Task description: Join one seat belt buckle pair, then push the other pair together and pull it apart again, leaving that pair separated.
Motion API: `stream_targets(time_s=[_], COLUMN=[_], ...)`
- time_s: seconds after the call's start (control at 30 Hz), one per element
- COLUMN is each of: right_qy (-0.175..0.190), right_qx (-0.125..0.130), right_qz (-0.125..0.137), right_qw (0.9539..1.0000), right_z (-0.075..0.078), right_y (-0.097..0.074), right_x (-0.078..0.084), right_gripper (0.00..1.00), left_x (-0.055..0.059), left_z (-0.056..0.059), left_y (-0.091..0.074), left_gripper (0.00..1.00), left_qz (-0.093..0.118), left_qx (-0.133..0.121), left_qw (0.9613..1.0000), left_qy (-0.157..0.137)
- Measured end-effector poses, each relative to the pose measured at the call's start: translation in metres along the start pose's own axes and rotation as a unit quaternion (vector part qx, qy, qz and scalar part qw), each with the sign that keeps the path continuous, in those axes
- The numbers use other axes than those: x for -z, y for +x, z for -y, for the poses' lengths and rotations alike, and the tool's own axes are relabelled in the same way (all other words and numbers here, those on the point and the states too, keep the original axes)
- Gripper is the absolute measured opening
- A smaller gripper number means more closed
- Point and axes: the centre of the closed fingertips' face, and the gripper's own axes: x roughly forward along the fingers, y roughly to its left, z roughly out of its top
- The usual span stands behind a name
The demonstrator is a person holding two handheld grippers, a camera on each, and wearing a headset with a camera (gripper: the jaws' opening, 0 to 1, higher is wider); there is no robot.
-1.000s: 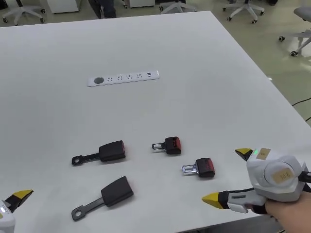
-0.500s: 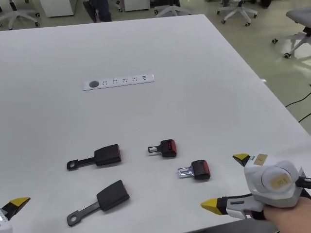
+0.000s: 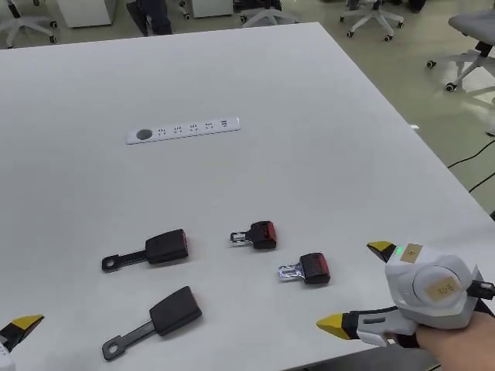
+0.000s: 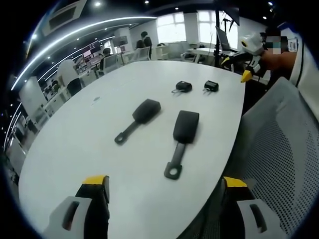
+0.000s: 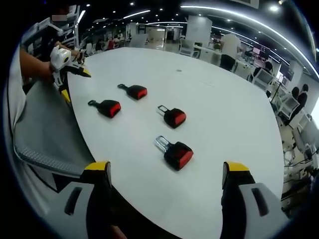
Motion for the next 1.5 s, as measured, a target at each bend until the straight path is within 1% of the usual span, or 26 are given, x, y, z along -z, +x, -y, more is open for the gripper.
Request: stream_targets(time_s=[0.1, 0.17, 0.2, 0.3, 0.37, 0.5, 0.57, 0.7, 0.83, 0.9, 1.0, 1.1, 1.27, 1.37, 1.5], right_qy=[-0.003, -0.008, -0.015, -0.011, -0.014, -0.019, -0.017, -0.022, -0.022, -0.023, -0.024, -0.024, -0.025, -0.024, -0.029], right_qx=[-0.003, -0.004, -0.001, -0.001, -0.001, -0.002, -0.003, -0.005, -0.006, -0.007, -0.008, -0.011, -0.013, -0.012, -0.013], right_qz=[-0.001, -0.001, 0.005, 0.007, 0.006, 0.011, 0.012, 0.012, 0.012, 0.01, 0.007, 0.008, 0.01, 0.01, 0.006], right_qw=[1.0, 1.0, 0.9999, 0.9999, 0.9999, 0.9998, 0.9998, 0.9997, 0.9997, 0.9997, 0.9997, 0.9996, 0.9995, 0.9996, 0.9995], right_z=[0.0, 0.0, 0.001, 0.003, 0.003, 0.001, 0.0, -0.002, -0.004, -0.005, -0.007, -0.009, -0.013, -0.011, -0.011], right_y=[0.001, 0.0, -0.001, -0.001, 0.0, 0.0, 0.001, 0.001, -0.002, -0.001, 0.001, 0.004, 0.005, 0.006, 0.004], right_x=[0.001, -0.001, -0.004, -0.005, -0.005, -0.012, -0.013, -0.016, -0.019, -0.019, -0.016, -0.016, -0.02, -0.02, -0.019], right_gripper=[0.93, 0.92, 0.92, 0.92, 0.92, 0.92, 0.92, 0.92, 0.92, 0.92, 0.92, 0.92, 0.91, 0.91, 0.9], left_x=[-0.001, -0.001, -0.002, -0.002, -0.003, -0.007, -0.006, -0.006, -0.006, -0.006, -0.008, -0.007, -0.005, -0.004, -0.005], left_z=[-0.003, -0.002, 0.0, 0.0, -0.001, -0.001, -0.001, -0.002, -0.002, -0.001, -0.004, -0.005, -0.006, -0.006, -0.006], left_y=[0.0, 0.0, 0.0, 0.0, -0.001, -0.002, -0.002, -0.002, -0.002, -0.002, -0.003, -0.002, -0.002, -0.002, -0.002], left_gripper=[0.94, 0.95, 0.95, 0.95, 0.95, 0.96, 0.96, 0.97, 0.97, 0.97, 0.96, 0.96, 0.96, 0.95, 0.95], left_qz=[0.003, 0.001, 0.002, 0.002, 0.004, 0.007, 0.006, 0.009, 0.01, 0.01, 0.015, 0.017, 0.015, 0.011, 0.013], left_qx=[-0.006, -0.006, -0.004, -0.003, -0.006, -0.007, -0.007, -0.009, -0.008, -0.009, -0.014, -0.016, -0.016, -0.016, -0.015], left_qw=[1.0, 1.0, 1.0, 1.0, 1.0, 0.9999, 1.0, 0.9999, 0.9999, 0.9999, 0.9998, 0.9997, 0.9998, 0.9998, 0.9998], left_qy=[-0.004, -0.005, -0.002, 0.0, -0.002, -0.003, -0.003, -0.001, 0.0, 0.0, -0.001, -0.003, 0.0, 0.0, -0.001])
